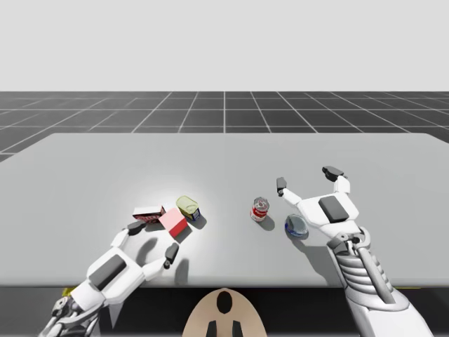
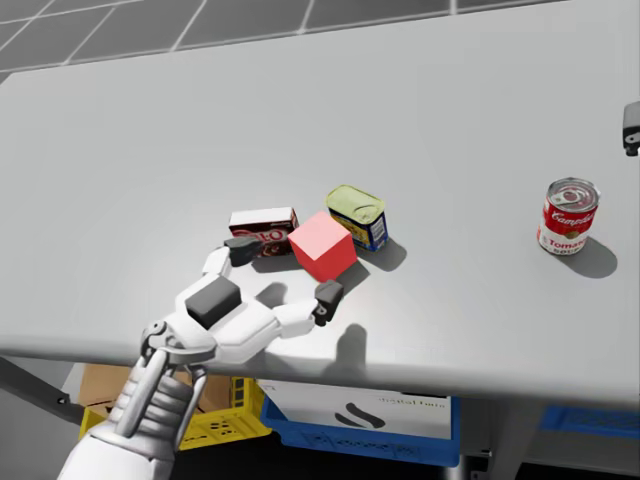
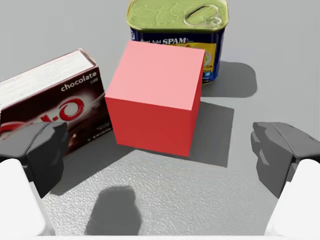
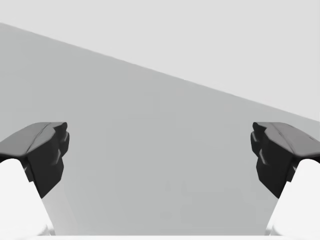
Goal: Find the red cube and pick it up.
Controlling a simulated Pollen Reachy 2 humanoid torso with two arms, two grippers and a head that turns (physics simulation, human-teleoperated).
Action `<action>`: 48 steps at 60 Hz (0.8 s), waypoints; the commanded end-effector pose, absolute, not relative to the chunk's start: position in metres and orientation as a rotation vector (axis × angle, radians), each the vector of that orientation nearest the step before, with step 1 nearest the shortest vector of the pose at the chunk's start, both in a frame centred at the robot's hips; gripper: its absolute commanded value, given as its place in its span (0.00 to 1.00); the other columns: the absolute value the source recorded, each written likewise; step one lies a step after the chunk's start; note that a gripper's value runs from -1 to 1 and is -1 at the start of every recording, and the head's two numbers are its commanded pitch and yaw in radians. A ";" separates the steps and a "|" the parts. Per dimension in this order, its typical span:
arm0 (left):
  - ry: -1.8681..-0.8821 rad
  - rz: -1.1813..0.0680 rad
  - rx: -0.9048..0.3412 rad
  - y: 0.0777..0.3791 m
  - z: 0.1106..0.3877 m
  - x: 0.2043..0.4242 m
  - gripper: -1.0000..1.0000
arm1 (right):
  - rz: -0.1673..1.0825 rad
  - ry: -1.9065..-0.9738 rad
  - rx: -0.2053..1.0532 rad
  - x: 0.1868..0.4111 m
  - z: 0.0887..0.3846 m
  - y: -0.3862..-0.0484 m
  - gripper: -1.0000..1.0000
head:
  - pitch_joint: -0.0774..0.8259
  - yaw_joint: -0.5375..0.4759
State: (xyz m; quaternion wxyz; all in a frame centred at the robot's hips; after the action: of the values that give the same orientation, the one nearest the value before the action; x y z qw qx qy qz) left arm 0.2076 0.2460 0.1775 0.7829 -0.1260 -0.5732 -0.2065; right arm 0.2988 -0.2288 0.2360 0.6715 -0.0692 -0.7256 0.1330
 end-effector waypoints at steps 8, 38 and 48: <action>-1.210 -0.423 -0.324 0.235 0.165 0.238 0.00 | 0.296 -1.633 -0.148 0.299 0.236 -0.229 0.00 | 0.90 0.81; -1.176 -0.411 -0.295 0.213 0.156 0.275 0.00 | 0.286 -1.633 -0.138 0.299 0.237 -0.231 0.00 | 0.90 0.78; -1.176 -0.413 -0.298 0.212 0.153 0.275 0.24 | 0.286 -1.634 -0.136 0.299 0.237 -0.232 0.00 | 0.89 0.78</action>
State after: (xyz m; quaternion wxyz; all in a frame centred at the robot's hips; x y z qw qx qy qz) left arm 0.2747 0.2160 0.1620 0.7951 -0.1321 -0.5600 -0.1917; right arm 0.2988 -0.2312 0.2371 0.6734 -0.0617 -0.7256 0.1275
